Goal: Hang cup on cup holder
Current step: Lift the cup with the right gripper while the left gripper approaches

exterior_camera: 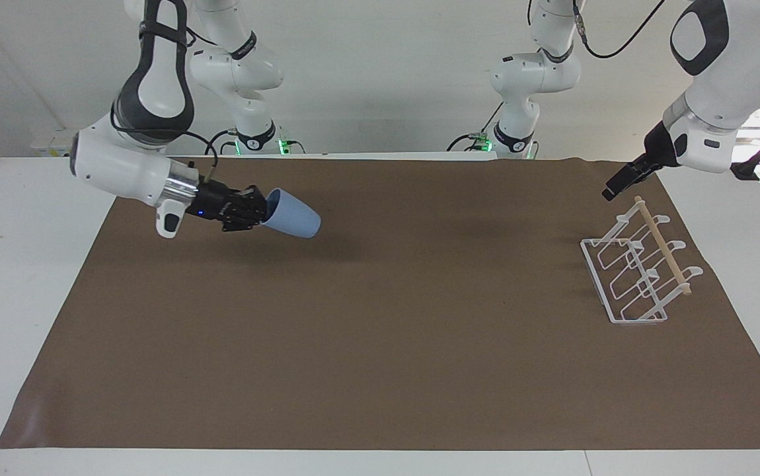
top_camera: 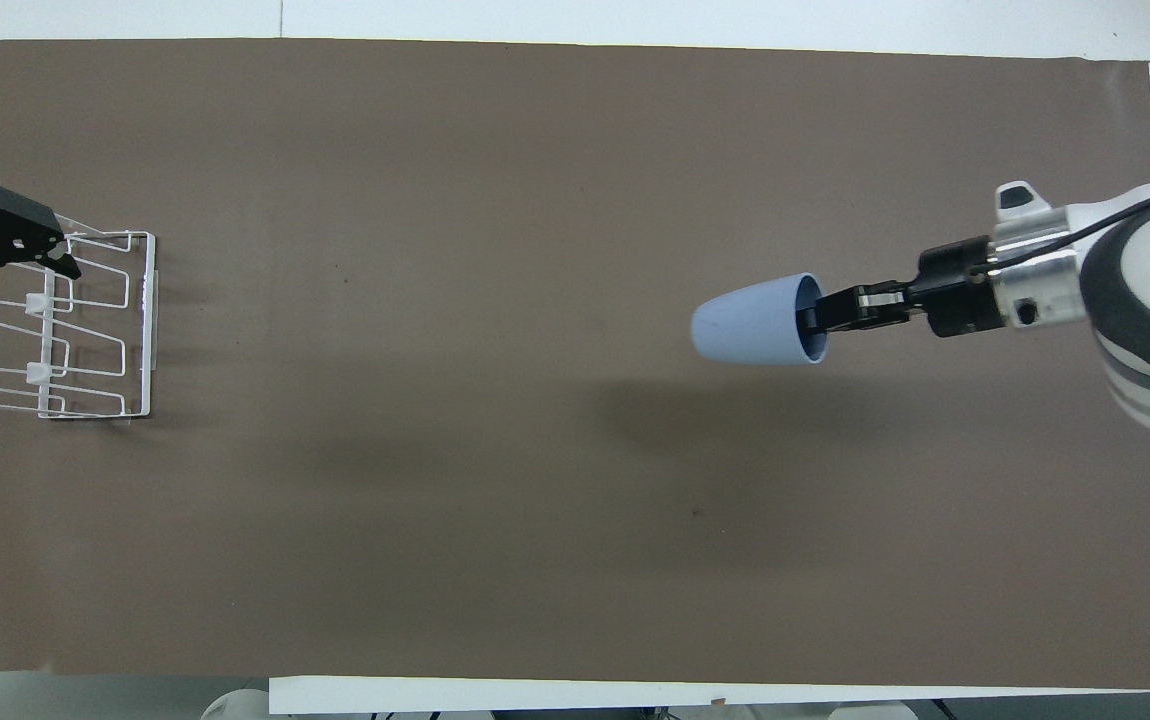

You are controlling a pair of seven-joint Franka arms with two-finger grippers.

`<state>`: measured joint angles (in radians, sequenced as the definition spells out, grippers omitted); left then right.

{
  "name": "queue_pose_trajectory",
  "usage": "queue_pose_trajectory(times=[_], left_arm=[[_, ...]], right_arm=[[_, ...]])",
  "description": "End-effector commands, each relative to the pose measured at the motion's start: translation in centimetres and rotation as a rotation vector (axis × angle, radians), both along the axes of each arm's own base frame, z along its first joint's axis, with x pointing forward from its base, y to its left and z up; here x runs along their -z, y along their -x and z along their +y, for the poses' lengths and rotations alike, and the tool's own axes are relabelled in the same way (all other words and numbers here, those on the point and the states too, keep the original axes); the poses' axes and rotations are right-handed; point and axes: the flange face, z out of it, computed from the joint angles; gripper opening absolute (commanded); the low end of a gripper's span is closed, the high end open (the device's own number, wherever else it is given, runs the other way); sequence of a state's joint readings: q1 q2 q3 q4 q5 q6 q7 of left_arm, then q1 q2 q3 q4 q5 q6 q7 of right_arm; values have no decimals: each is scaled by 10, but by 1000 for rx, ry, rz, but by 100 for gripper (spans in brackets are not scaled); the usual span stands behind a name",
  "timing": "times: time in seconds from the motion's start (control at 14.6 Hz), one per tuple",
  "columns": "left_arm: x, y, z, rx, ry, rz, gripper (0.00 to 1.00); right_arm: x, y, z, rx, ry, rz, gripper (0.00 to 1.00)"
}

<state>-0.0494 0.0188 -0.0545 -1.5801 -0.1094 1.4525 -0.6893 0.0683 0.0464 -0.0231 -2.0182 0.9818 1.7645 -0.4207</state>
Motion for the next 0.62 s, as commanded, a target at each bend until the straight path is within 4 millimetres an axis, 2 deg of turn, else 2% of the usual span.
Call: queue_pose_trajectory(times=[0.0,0.14,0.21,0.27,0.34,0.48,0.55], left_arm=[[-7,19,-57,-181,-15,32,100],[-24,26,-94,-303,20,43,100],[-31,30,-106,-365,40,60,100],[-41,32,-114,-448,67,77,100],[-52,33,-119,-541,90,93,100],[-68,35,-126,-691,118,120,100],[-72,40,-140,-731,134,141,100]], right_arm=[[-12,9,70,71,-134,129,0],[-20,20,132,159,-213,260,0],[-21,24,158,200,-221,256,0],[-20,33,189,238,-236,248,0],[-16,43,207,267,-243,250,0],[-16,46,217,287,-262,260,0],[-17,48,220,296,-281,279,0]])
